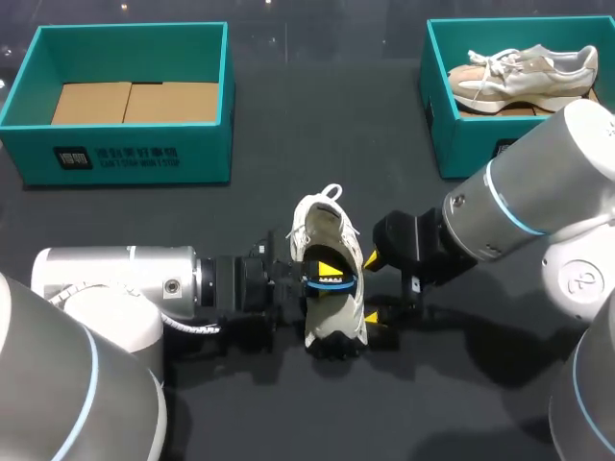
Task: Take the shoe out of the shoebox, open the shoe tongue, remove and reinsert the insole, then place the shoe into the shoebox
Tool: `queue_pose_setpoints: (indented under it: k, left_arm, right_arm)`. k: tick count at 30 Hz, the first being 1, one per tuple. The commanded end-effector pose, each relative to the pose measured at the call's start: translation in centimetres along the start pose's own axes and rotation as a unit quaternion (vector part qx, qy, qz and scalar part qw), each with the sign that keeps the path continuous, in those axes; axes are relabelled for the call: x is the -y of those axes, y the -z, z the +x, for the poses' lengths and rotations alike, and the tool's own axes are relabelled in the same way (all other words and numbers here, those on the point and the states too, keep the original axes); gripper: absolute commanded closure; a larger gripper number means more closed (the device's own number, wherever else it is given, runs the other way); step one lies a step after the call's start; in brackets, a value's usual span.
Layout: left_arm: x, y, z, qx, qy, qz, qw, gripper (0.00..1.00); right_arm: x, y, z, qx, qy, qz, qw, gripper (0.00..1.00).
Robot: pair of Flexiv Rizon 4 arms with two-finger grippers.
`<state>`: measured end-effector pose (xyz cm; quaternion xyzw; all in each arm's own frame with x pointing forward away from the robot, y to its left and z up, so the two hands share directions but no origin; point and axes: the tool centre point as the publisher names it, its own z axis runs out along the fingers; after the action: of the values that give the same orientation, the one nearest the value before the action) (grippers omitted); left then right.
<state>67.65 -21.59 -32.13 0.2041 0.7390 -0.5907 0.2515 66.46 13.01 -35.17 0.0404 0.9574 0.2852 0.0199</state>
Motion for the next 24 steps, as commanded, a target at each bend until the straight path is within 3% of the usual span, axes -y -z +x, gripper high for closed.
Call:
queue_pose_setpoints:
  k: [1, 6, 12, 14, 15, 24]
  left_arm:
    - [-0.8, -0.7, 0.0, 0.002, -0.005, -0.014, 1.000, 1.00]
    - [-1.6, -0.7, -0.1, 0.005, -0.006, -0.018, 1.000, 1.00]
    - [-0.8, -0.4, 0.0, 0.003, -0.002, -0.011, 1.000, 1.00]
    - [-0.4, -0.3, -0.1, 0.004, -0.001, -0.009, 1.000, 0.75]
    - [-0.2, -0.2, -0.1, 0.006, 0.004, -0.011, 1.000, 0.69]
    - [2.6, 0.4, -0.7, 0.011, 0.005, -0.009, 1.000, 0.65]
  right_arm:
    - [0.0, 0.0, 0.1, 0.001, 0.000, 0.000, 1.000, 0.00]
    - [0.0, 0.0, 0.1, 0.001, 0.000, 0.000, 1.000, 0.00]
    - [0.0, 0.0, 0.1, 0.001, 0.000, 0.000, 1.000, 0.00]
    - [0.0, 0.0, 0.1, 0.001, 0.000, 0.000, 1.000, 0.00]
    - [0.0, 0.0, 0.1, 0.001, 0.000, 0.000, 1.000, 0.00]
    - [0.0, 0.0, 0.1, 0.001, 0.000, 0.000, 1.000, 0.00]
